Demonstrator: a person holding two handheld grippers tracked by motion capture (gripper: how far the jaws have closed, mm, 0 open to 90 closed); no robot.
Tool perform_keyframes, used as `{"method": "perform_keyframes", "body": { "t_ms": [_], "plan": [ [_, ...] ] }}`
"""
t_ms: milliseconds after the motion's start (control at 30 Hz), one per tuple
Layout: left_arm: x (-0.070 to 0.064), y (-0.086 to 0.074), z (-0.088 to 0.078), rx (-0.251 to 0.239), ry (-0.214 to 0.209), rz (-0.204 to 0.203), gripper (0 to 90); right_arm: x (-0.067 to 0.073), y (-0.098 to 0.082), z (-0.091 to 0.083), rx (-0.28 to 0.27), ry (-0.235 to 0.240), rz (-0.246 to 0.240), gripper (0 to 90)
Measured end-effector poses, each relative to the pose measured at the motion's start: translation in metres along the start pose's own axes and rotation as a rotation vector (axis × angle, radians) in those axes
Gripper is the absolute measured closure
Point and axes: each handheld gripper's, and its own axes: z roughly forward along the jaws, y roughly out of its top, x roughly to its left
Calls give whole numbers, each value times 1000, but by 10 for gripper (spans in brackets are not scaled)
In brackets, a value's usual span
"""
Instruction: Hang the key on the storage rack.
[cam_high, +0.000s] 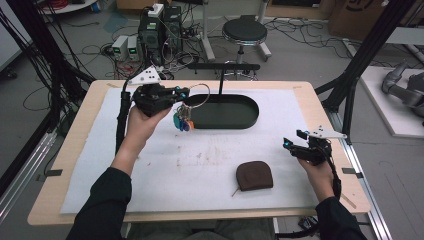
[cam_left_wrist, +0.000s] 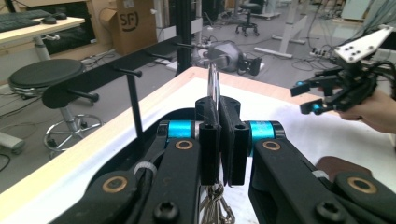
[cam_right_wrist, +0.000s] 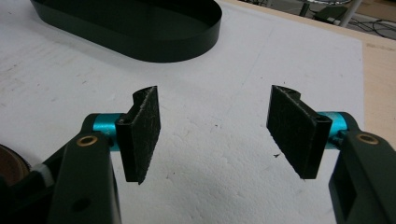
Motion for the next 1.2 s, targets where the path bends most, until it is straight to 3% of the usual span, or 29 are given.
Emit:
{"method": "perform_keyframes", "body": {
  "t_ms": [200, 533, 1033, 1200],
  "plan": [
    [5, 3, 7, 1, 19, 2, 864, 0, 0, 0, -2, 3, 0, 356],
    [24, -2, 22, 8, 65, -33, 864, -1, 0, 0, -4, 5, 0, 355],
    [38, -5, 43, 22, 124, -60, 865, -1, 0, 0, -4, 8, -2, 356],
    [49, -11, 48, -1, 141, -116, 864, -1, 0, 0, -4, 10, 4, 356]
  ]
}}
